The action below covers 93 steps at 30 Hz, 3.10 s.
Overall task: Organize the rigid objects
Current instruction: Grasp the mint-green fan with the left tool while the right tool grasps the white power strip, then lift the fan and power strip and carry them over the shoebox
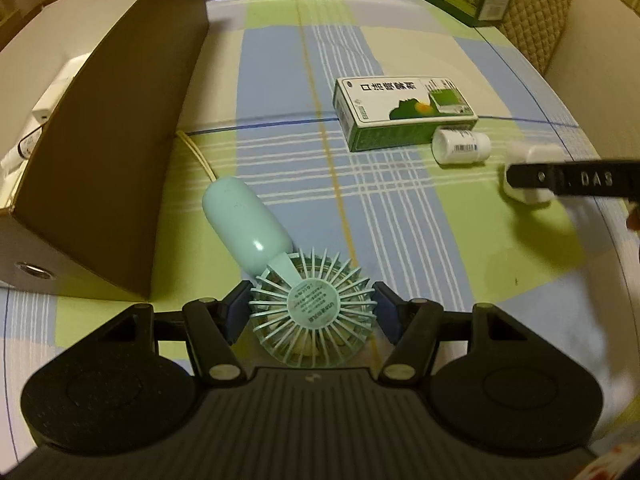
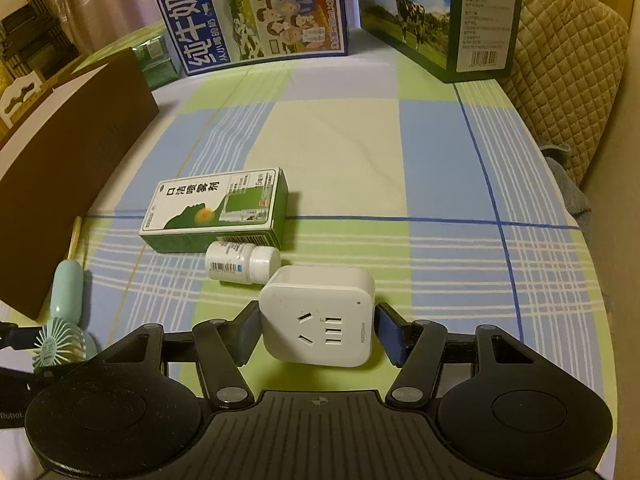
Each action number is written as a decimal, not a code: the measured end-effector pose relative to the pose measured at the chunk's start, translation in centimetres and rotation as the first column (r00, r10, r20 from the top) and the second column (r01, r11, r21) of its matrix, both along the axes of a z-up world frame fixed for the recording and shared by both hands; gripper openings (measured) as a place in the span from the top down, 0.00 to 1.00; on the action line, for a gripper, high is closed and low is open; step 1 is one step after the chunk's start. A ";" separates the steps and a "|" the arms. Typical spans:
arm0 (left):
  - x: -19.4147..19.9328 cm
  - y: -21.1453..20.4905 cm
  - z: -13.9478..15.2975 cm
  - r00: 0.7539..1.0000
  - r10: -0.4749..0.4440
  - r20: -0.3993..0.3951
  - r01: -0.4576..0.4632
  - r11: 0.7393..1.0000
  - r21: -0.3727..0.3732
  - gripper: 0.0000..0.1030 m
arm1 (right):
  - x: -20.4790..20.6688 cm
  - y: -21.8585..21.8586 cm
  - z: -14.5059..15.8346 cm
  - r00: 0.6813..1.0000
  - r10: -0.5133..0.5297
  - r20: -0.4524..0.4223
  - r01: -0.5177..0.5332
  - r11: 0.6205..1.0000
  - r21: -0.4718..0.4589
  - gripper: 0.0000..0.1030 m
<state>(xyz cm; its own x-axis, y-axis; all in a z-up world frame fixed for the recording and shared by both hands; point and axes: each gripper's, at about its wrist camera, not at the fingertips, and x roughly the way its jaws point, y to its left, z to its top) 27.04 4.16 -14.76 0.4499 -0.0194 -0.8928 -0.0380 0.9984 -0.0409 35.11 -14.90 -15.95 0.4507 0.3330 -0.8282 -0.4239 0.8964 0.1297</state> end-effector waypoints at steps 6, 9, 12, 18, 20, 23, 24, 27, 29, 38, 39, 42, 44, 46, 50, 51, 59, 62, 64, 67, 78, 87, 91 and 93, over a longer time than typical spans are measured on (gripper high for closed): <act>0.8 0.4 -0.3 0.996 0.082 -0.023 -0.083 0.996 -0.037 0.40 | 0.0 0.0 0.0 1.000 -0.002 0.000 0.002 1.000 0.001 0.44; 0.9 0.4 -0.4 0.995 0.095 -0.020 -0.095 0.995 -0.039 0.40 | 0.0 0.0 0.0 1.000 0.001 0.001 -0.001 1.000 -0.001 0.44; 0.7 0.2 -0.4 0.997 0.079 -0.011 -0.079 0.997 -0.024 0.41 | -0.2 0.0 0.0 1.000 0.019 0.004 -0.019 1.000 -0.012 0.44; -0.4 -0.4 0.3 1.000 0.008 0.020 -0.008 1.000 0.010 0.42 | -1.2 -0.5 0.2 0.999 0.037 -0.013 -0.037 0.999 0.008 0.45; -0.9 -0.6 0.6 0.999 -0.010 0.032 0.010 1.000 0.015 0.42 | -1.5 -0.8 0.4 0.999 0.039 -0.018 -0.039 0.999 0.019 0.45; -1.5 -0.9 1.1 0.999 -0.033 0.043 0.032 0.999 0.016 0.42 | -2.1 -1.1 0.8 0.998 0.048 -0.029 -0.047 0.998 0.038 0.45; -1.8 -1.0 1.2 0.998 -0.038 0.046 0.038 0.999 0.016 0.42 | -2.3 -1.2 0.9 0.998 0.049 -0.031 -0.048 0.998 0.044 0.45; -2.4 -1.3 1.7 0.997 -0.052 0.057 0.051 0.999 0.019 0.42 | -2.9 -1.4 1.5 0.998 0.052 -0.032 -0.050 0.997 0.059 0.45; -2.9 -1.3 2.2 0.996 -0.059 0.070 0.058 0.998 0.016 0.42 | -3.3 -1.5 1.8 0.998 0.055 -0.031 -0.053 0.996 0.071 0.45; -4.7 -1.6 4.6 0.986 -0.098 0.138 0.096 0.995 0.023 0.42 | -5.0 -1.4 3.3 0.997 0.071 -0.004 -0.070 0.993 0.091 0.45; -4.8 -1.7 4.8 0.984 -0.105 0.144 0.102 0.994 0.027 0.42 | -5.1 -1.3 3.4 0.997 0.073 -0.001 -0.073 0.993 0.092 0.45; -5.3 -2.0 5.4 0.979 -0.126 0.160 0.121 0.992 0.040 0.42 | -5.5 -1.1 3.7 0.997 0.079 0.008 -0.080 0.992 0.095 0.45; -5.6 -2.1 5.8 0.975 -0.139 0.171 0.133 0.990 0.047 0.42 | -5.8 -1.0 3.9 0.996 0.083 0.014 -0.084 0.992 0.096 0.45; -5.9 -2.2 5.9 0.974 -0.145 0.176 0.138 0.989 0.056 0.42 | -6.0 -0.9 4.0 0.996 0.085 0.016 -0.086 0.992 0.095 0.45; -6.3 -2.0 4.3 0.978 -0.147 0.148 0.137 0.988 0.075 0.42 | -6.3 -0.9 3.8 0.996 0.084 0.009 -0.084 0.992 0.091 0.45; -6.6 -1.9 3.9 0.978 -0.148 0.146 0.138 0.987 0.077 0.42 | -6.4 -0.9 3.7 0.996 0.084 0.006 -0.084 0.992 0.089 0.45; -8.6 -0.2 0.6 0.995 -0.059 0.076 0.057 0.998 0.035 0.42 | -6.9 -1.4 3.2 0.996 0.084 -0.016 -0.082 0.994 0.073 0.45; -8.9 0.4 -0.3 0.999 -0.014 0.046 0.014 1.000 0.018 0.41 | -7.0 -1.2 3.1 0.995 0.093 -0.023 -0.091 0.993 0.071 0.45; -8.9 0.8 -0.5 0.999 0.018 0.035 -0.017 1.000 -0.006 0.39 | -7.1 -1.1 3.1 0.995 0.101 -0.025 -0.099 0.993 0.070 0.45; -9.0 0.8 -0.4 0.999 0.029 0.029 -0.029 1.000 -0.005 0.41 | -7.2 -0.8 3.1 0.993 0.113 -0.023 -0.111 0.991 0.072 0.45; -10.1 0.3 2.3 0.995 -0.047 0.084 0.049 0.998 -0.027 0.42 | -7.5 -1.0 3.5 0.994 0.105 -0.020 -0.103 0.991 0.085 0.45; -9.1 0.2 5.3 0.986 -0.105 0.130 0.110 0.993 -0.033 0.42 | -7.5 -1.2 4.1 0.996 0.087 -0.006 -0.086 0.992 0.093 0.45; -8.5 0.5 6.3 0.983 -0.110 0.148 0.119 0.991 -0.055 0.42 | -7.4 -1.1 4.2 0.997 0.076 -0.006 -0.075 0.993 0.094 0.45; -8.1 0.6 6.7 0.982 -0.117 0.151 0.127 0.990 -0.061 0.42 | -7.5 -1.1 4.3 0.997 0.071 -0.007 -0.070 0.993 0.094 0.45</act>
<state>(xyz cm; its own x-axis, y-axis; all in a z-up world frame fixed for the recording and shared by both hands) 18.92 4.72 -8.04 0.5664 -0.1428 -0.8117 0.0957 0.9896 -0.1073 27.66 -15.96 -11.70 0.4153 0.4402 -0.7961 -0.4837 0.8480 0.2166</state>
